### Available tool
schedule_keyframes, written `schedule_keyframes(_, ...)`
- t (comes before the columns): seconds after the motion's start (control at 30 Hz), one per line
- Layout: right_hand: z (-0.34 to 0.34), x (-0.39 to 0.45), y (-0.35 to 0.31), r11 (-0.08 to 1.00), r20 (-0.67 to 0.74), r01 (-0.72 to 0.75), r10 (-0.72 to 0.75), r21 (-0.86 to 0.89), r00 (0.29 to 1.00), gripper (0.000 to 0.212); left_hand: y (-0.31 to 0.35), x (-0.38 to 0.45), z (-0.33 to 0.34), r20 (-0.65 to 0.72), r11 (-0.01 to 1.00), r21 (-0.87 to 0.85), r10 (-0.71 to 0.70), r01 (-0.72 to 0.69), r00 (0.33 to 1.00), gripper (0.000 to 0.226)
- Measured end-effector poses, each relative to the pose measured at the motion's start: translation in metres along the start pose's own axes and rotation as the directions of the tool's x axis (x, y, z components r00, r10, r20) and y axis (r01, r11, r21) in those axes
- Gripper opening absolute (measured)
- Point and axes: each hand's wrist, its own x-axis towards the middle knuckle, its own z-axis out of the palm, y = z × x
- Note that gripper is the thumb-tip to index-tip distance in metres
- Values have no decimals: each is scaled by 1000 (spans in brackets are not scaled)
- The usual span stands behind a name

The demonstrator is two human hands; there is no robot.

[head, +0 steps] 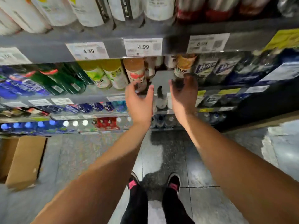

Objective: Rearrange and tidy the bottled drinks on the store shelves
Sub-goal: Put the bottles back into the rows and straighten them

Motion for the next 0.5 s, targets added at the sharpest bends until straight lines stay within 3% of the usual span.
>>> schedule_keyframes(0.2,54,18,8,982,157,80,-107,170,982,53,-35,44,28,-164,999,38,5,1,987,72)
schedule_keyframes(0.5,105,29,10,971,155,103,-138,215,978,57,-52,63,42,-221,996,37,82,-76,972,64)
